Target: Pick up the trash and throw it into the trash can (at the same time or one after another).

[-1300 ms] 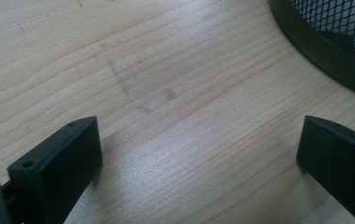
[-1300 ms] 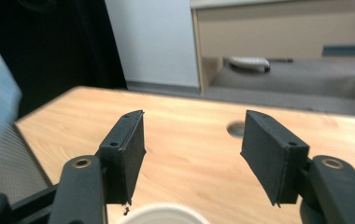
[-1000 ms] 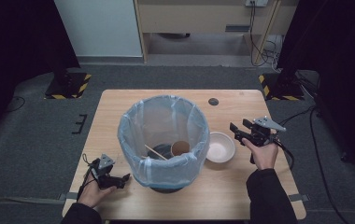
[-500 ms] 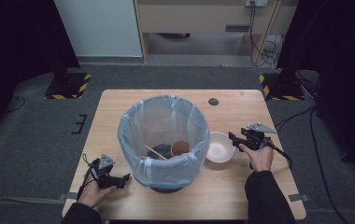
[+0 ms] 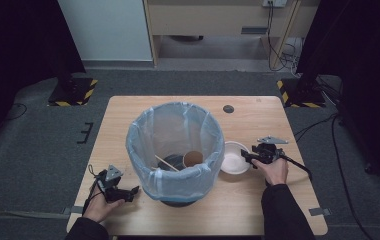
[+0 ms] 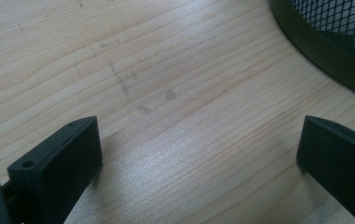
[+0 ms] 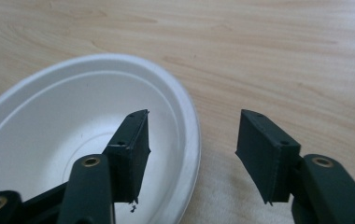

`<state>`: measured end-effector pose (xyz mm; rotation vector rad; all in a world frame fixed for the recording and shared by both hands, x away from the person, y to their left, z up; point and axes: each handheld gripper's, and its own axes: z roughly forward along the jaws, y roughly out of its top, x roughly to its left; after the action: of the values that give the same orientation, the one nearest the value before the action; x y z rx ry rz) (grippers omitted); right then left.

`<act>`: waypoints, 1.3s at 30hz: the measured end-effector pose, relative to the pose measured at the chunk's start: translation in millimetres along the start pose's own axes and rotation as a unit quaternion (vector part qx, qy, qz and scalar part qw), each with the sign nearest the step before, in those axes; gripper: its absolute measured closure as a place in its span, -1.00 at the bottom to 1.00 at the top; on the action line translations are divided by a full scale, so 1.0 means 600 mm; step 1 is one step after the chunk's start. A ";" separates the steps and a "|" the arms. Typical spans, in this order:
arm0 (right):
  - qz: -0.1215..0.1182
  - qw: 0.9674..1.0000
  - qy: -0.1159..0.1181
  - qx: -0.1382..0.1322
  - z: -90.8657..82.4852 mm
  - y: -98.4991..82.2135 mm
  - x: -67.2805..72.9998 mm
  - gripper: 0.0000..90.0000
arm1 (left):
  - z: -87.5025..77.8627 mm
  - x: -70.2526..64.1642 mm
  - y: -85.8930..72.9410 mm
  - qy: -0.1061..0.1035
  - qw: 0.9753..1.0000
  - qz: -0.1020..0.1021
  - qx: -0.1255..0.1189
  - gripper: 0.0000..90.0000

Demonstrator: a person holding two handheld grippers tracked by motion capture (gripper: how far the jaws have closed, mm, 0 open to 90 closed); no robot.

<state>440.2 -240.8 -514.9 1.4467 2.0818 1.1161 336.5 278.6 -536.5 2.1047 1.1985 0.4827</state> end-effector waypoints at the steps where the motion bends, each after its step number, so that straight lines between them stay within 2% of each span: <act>1: 0.003 1.000 0.002 0.006 0.000 -0.001 0.000 0.06 | 0.000 0.000 0.000 0.000 1.000 0.000 0.000 -1.00; 6: 0.008 1.000 0.008 0.025 0.000 -0.003 0.001 0.25 | 0.000 0.000 0.000 0.000 1.000 0.000 0.000 -1.00; 7: 0.013 0.999 0.012 0.031 -0.001 -0.003 0.002 0.37 | 0.000 0.000 0.000 0.000 1.000 0.000 0.000 -1.00; 13: 0.014 0.999 0.017 0.044 -0.003 -0.001 0.005 0.67 | 0.000 0.000 0.000 0.000 1.000 0.000 0.000 -1.00; 16: 0.023 0.999 0.023 0.042 -0.006 0.002 0.008 0.74 | 0.000 0.000 0.000 0.000 1.000 0.000 0.000 -1.00; 20: 0.023 0.999 0.028 0.038 -0.011 0.009 0.013 0.78 | 0.000 0.000 0.000 0.000 1.000 0.000 0.000 -1.00; 29: 0.022 0.999 0.025 -0.008 -0.049 0.037 0.016 0.86 | 0.000 0.000 0.000 0.000 1.000 0.000 0.000 -1.00; 32: 0.030 0.999 0.021 -0.017 -0.061 0.042 0.010 0.86 | 0.000 0.000 0.000 0.000 1.000 0.000 0.000 -1.00; 39: 0.048 0.997 0.010 -0.058 -0.087 0.057 -0.001 0.86 | 0.000 0.000 0.000 0.000 1.000 0.000 0.000 -1.00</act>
<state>425.5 -256.4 -456.1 1.4987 1.9425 1.2712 336.5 278.6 -536.5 2.1043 1.1985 0.4831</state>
